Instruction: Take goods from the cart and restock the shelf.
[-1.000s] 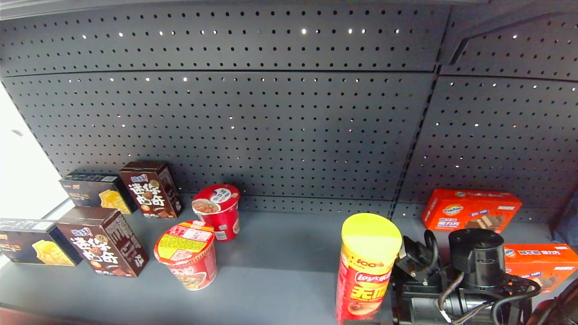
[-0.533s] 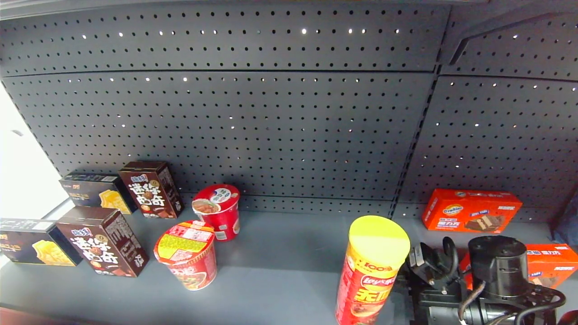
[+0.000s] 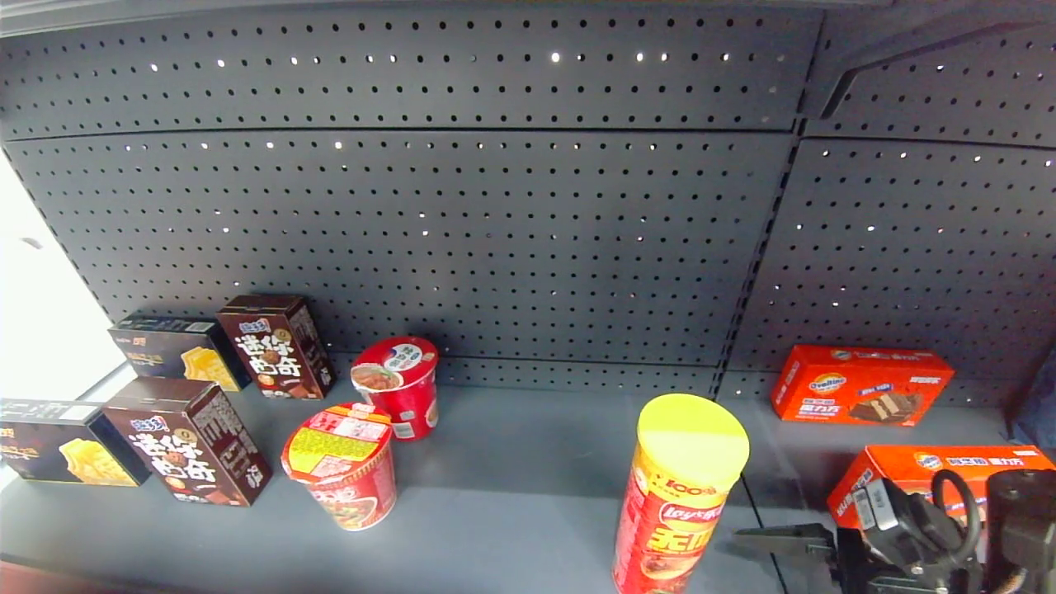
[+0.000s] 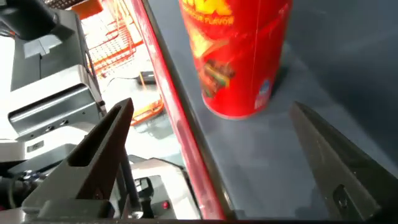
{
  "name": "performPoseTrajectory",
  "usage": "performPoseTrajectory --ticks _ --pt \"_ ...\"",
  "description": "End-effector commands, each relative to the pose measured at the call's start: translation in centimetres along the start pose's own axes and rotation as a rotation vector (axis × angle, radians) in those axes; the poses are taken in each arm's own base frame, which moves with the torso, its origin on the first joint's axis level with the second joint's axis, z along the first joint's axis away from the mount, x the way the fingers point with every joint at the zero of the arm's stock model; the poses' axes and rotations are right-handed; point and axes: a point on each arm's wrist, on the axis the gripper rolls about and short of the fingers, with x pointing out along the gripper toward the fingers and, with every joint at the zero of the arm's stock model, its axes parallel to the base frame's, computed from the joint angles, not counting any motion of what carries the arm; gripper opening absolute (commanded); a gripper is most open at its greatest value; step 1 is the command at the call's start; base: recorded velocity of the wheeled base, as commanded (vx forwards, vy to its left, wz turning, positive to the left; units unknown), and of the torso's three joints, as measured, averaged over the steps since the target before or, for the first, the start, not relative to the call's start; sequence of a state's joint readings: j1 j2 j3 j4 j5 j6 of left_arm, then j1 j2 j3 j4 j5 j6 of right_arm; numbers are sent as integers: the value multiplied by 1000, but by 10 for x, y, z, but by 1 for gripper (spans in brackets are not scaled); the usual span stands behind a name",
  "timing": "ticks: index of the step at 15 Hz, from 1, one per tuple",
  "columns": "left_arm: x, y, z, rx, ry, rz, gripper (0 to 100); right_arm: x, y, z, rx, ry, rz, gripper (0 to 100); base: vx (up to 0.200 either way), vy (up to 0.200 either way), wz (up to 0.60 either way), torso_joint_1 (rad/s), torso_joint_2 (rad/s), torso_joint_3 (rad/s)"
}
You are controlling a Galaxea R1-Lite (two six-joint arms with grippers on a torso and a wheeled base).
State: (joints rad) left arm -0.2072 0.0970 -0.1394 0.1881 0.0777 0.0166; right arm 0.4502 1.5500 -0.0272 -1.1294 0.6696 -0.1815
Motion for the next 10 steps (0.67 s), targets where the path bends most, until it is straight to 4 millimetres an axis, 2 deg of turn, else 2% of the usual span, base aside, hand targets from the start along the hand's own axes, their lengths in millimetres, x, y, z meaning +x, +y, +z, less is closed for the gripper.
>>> performPoseTrajectory --ticks 1,2,4,6,7,8,10 --pt "0 0 0 0 -5 1 0 -28 11 13 -68 -101 -91 100 0 0 0 0 0 0" --pt "0 0 1 1 -14 -2 0 -35 12 19 -96 -138 -170 100 0 0 0 0 0 0" --pt "-5 0 12 4 -57 -3 0 -49 18 45 -114 -242 -275 100 0 0 0 0 0 0" --pt "-13 1 29 1 -113 -5 0 -64 27 58 -99 -230 -358 100 0 0 0 0 0 0" --pt "-18 2 38 5 -141 -5 0 -72 34 60 -85 -210 -389 100 0 0 0 0 0 0" --pt "-24 3 56 13 -178 -23 0 -88 50 59 -71 -183 -446 100 0 0 0 0 0 0" --pt "-31 2 78 52 -198 -105 0 -107 66 50 -55 -150 -549 100 0 0 0 0 0 0"
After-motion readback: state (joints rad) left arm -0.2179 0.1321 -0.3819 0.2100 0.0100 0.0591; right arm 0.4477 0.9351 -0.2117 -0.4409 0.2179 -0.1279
